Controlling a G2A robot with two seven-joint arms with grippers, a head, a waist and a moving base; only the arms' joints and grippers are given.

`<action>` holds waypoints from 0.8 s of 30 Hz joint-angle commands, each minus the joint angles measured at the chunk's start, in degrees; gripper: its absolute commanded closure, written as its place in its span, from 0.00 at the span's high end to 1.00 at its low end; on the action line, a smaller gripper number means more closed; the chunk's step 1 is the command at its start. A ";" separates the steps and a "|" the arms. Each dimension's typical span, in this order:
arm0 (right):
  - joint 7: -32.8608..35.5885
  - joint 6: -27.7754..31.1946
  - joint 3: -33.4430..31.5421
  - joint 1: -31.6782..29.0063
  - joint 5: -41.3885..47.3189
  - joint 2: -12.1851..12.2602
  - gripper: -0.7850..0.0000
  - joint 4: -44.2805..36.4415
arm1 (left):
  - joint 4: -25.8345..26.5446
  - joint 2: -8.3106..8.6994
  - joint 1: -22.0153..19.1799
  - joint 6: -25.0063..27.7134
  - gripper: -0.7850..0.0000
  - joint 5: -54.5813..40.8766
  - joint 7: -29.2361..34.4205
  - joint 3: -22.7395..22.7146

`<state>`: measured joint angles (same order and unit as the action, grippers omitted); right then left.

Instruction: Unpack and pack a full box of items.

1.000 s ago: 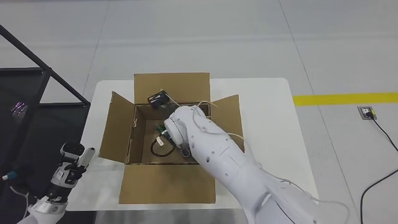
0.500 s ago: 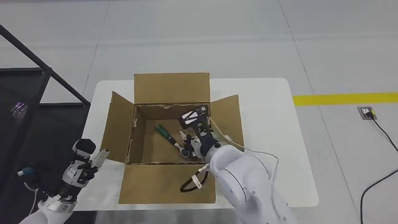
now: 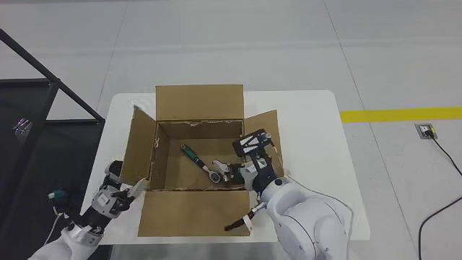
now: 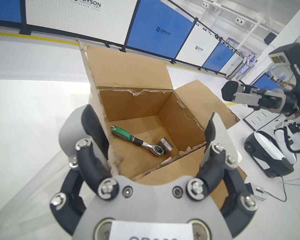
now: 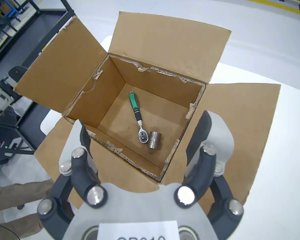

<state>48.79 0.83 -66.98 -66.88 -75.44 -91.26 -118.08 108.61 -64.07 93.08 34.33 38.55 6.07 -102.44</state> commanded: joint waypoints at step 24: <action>29.33 9.85 -31.16 14.10 60.32 5.59 1.00 28.75 | -2.78 0.03 -8.67 -8.51 1.00 3.86 14.35 12.87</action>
<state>76.02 9.90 -98.28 -53.55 -17.01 -85.89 -89.94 105.91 -64.02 84.57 26.37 42.97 20.10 -89.72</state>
